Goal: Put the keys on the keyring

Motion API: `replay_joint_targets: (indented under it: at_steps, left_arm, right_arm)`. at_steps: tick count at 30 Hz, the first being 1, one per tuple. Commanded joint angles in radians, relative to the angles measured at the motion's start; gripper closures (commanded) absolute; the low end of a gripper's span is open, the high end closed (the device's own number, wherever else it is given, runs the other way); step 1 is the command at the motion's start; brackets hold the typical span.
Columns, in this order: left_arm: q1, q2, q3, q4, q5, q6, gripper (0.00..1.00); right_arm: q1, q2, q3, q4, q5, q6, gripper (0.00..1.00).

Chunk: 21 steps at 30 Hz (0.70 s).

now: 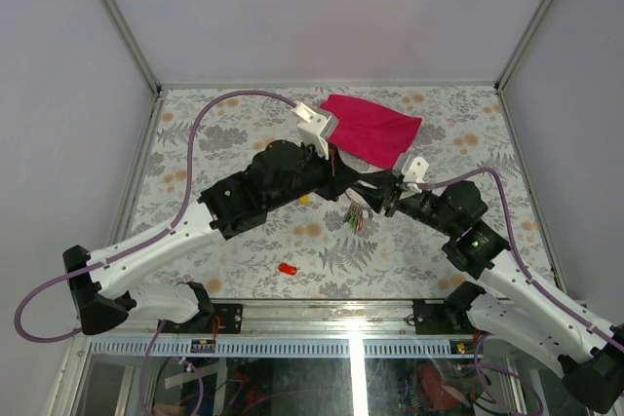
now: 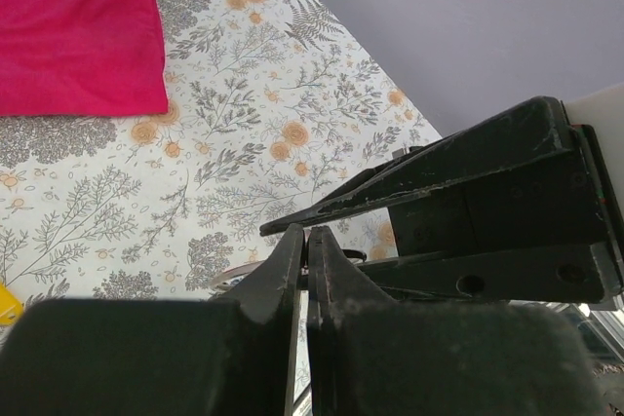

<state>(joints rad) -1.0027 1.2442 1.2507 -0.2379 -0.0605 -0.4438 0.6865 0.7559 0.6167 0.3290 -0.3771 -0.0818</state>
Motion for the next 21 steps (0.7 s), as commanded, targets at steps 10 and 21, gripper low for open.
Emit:
replay_joint_targets:
  at_steps: [10,21]
  left_arm:
    - [-0.011,-0.006,0.018,0.095,-0.019,-0.012,0.94]
    - [-0.011,-0.021,0.036,0.077,-0.050,-0.012,0.65]
  right_arm:
    - [0.005,0.015,-0.002,0.121,0.028,0.049,1.00]
    - [0.005,-0.011,-0.001,0.075,0.027,0.012,1.00]
